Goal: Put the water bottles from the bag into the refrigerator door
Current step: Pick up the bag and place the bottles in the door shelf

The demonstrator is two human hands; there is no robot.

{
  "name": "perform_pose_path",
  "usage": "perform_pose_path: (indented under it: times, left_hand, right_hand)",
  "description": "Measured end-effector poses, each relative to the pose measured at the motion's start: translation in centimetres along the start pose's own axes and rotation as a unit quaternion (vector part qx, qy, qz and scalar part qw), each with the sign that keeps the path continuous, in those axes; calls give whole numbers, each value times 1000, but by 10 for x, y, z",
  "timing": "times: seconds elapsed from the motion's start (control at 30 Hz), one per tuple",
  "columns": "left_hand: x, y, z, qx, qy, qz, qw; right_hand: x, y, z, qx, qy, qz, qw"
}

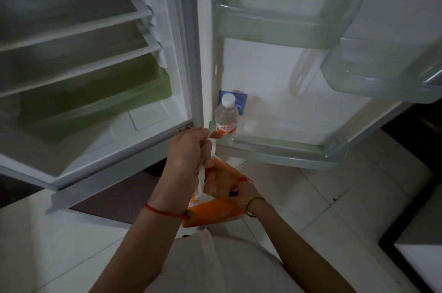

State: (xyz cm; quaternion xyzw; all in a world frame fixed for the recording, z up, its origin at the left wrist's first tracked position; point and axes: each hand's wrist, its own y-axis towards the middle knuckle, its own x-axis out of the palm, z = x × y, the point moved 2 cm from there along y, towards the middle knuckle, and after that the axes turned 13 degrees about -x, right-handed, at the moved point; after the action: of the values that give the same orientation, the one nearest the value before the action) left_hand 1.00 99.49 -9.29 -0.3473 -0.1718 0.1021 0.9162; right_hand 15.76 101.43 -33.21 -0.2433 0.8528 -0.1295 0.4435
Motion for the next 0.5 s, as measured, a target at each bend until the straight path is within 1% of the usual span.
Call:
perform_pose_path:
  times: [0.1, 0.17, 0.23, 0.33, 0.43, 0.5]
  left_hand:
    - [-5, -2, -1, -5, 2, 5, 1000]
    - [-10, -2, 1, -2, 4, 15, 1000]
    - [-14, -3, 3, 2, 6, 17, 1000]
    - [-16, -4, 2, -6, 8, 8, 1000]
    - [-15, -4, -2, -14, 6, -3, 1000]
    - [-13, -4, -5, -17, 11, -14, 1000]
  right_hand:
    - [1, -2, 3, 1, 9, -13, 1000]
    - [-7, -8, -5, -32, 49, -23, 998]
    - [-19, -13, -17, -60, 83, -12, 995]
    - [-41, -21, -39, -79, 1, 61, 995]
    - [-66, -35, -54, -111, -33, 120, 986]
    - [-85, -47, -60, -129, -36, 157, 979]
